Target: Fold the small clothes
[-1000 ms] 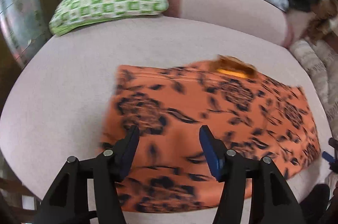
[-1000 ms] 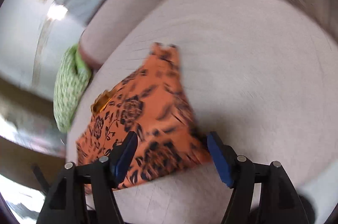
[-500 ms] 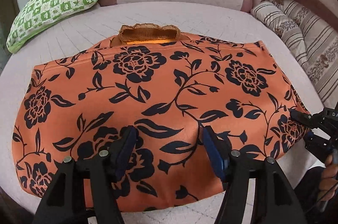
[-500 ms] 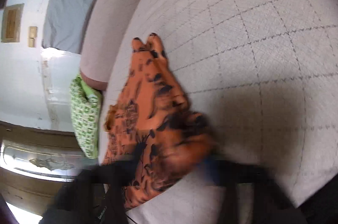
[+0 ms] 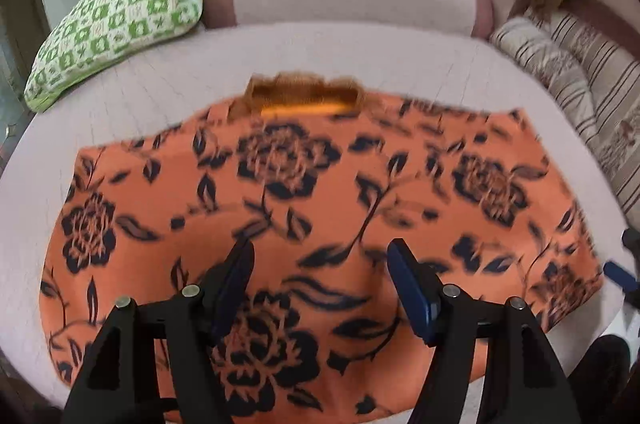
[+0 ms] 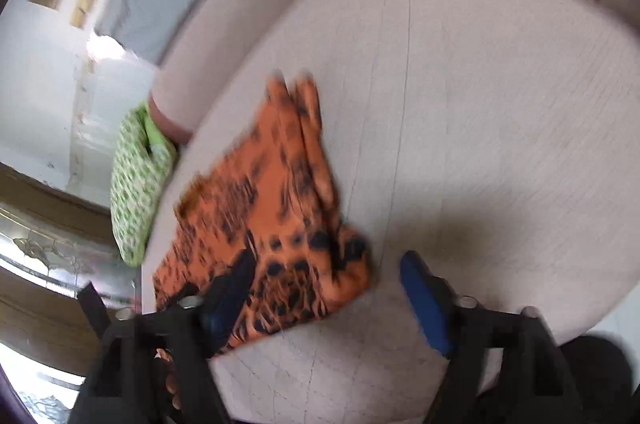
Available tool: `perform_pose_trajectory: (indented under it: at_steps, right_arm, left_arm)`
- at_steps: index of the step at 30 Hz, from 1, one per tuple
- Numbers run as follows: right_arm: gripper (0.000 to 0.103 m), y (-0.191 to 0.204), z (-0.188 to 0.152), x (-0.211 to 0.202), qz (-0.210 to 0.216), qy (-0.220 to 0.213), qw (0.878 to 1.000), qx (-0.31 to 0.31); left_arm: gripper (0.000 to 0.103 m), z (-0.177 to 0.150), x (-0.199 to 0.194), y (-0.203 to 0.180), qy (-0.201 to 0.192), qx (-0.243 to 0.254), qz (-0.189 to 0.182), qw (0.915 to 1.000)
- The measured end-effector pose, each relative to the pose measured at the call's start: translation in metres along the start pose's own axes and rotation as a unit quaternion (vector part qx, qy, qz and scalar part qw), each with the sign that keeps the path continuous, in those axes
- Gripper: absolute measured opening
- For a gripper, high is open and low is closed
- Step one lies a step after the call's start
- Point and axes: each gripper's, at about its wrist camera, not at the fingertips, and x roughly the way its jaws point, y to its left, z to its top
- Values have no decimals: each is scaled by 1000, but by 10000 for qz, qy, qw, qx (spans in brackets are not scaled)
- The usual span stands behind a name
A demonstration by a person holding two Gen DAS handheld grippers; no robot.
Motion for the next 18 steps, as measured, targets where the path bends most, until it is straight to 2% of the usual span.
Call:
perform_pose_trajectory:
  at_steps: [1,3,4,5,8,11,12,13,14,15,18]
  right_arm:
    - [79,4,13,1,91,-14,9998,-152]
    - [79,12,38,13,309,16,9990,-323]
    - [79,18,52,24,413,89,9982,-420]
    - [79,23,69,43,376,227,9975,-548]
    - [79,39,101,96,165,597,9933,-977]
    - [76,46,112,148,-142,1142,9856,-1243]
    - [60,48,112,159,-264,1268,9822,-1359]
    - [34,52,113,169,-482,1348,9786,-1477]
    - [27,57,113,171,-428,1404,9772,-1533]
    - [19,70,113,161,-422,1187,9766,-1744]
    - [17,85,106,132,-617,529,9762,-2010]
  left_arm:
    - [70,1,3,-1,-15,32,21,10000]
    - [70,-1,21,-2,356,71,40,9993]
    - [70,-4,25,0,358,-13,9,9994]
    - [70,-8,24,0,197,-51,1,9998]
    - [71,-11,22,-4,85,55,59,9999]
    - [71,-11,23,-3,80,6,2,10000]
    - [71,-11,24,-2,71,4,-25,10000]
    - [71,-12,23,-1,58,17,-45,10000]
    - [72,-12,23,-1,37,46,-57,10000]
    - [72,-12,23,-1,4,76,-90,9999]
    - [73,-14,23,1,-46,116,-187,9997]
